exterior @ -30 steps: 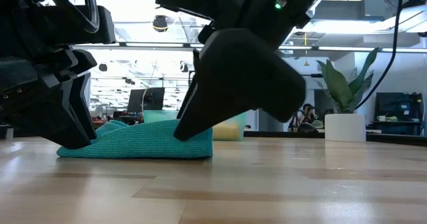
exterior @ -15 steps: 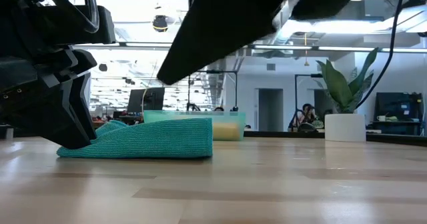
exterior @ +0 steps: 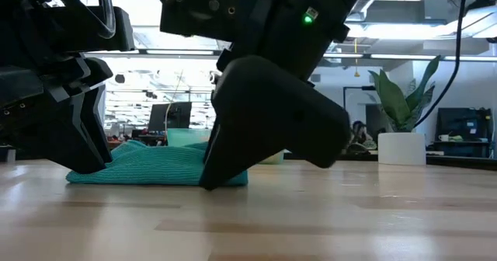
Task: Roll microfiber towels into tight, uniform cylinder then place into a basket
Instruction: Roll the blue microfiber towel
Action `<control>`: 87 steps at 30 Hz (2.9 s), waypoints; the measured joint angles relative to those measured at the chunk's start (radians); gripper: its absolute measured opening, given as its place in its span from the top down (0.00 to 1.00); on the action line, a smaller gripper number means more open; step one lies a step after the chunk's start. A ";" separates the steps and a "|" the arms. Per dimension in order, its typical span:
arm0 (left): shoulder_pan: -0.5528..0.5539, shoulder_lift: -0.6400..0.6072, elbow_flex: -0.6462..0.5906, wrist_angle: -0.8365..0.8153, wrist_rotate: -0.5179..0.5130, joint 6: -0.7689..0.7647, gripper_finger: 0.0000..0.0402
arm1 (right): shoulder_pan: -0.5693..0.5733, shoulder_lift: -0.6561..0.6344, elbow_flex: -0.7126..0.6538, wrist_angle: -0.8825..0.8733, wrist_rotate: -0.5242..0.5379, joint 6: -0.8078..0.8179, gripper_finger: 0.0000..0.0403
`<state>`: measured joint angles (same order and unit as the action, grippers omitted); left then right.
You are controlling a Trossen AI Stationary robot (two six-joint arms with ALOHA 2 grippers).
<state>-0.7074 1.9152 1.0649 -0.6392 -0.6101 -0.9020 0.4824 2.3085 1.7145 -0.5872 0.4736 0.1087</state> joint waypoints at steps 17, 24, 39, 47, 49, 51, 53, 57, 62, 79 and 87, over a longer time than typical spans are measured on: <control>0.000 0.000 0.000 0.000 0.001 0.000 0.76 | -0.079 0.000 0.001 -0.041 -0.024 0.106 0.50; 0.000 0.000 0.000 -0.001 0.001 0.001 0.76 | -0.103 -0.002 0.002 -0.051 -0.093 0.168 0.59; 0.000 0.000 0.000 -0.004 -0.003 0.006 0.72 | -0.110 0.001 -0.001 -0.021 -0.124 0.221 0.96; 0.000 0.000 0.000 -0.024 -0.021 0.006 0.62 | -0.105 0.001 -0.001 -0.021 -0.151 0.247 0.98; -0.002 0.000 0.000 -0.033 -0.021 0.001 0.61 | -0.105 0.001 -0.001 -0.021 -0.170 0.264 0.98; -0.012 0.001 0.000 -0.038 -0.031 -0.001 0.61 | -0.106 0.001 -0.001 -0.021 -0.184 0.291 0.97; -0.026 0.002 0.002 -0.046 -0.048 0.000 0.61 | -0.106 0.000 0.000 -0.015 -0.208 0.317 0.96; -0.066 0.005 0.035 -0.091 -0.054 0.000 0.62 | -0.099 0.000 0.001 -0.009 -0.264 0.361 0.96; -0.116 0.005 0.082 -0.113 -0.059 0.046 0.62 | -0.090 -0.001 0.001 -0.012 -0.293 0.432 0.99; -0.260 0.002 0.163 -0.051 -0.214 0.287 0.62 | -0.087 -0.002 -0.001 -0.012 -0.341 0.513 0.97; -0.241 0.050 0.133 0.050 -0.216 0.423 0.62 | -0.090 -0.002 -0.001 -0.002 -0.379 0.523 0.98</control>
<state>-0.9484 1.9648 1.1979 -0.5889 -0.8258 -0.4792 0.3923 2.3066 1.7138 -0.5896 0.0943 0.6315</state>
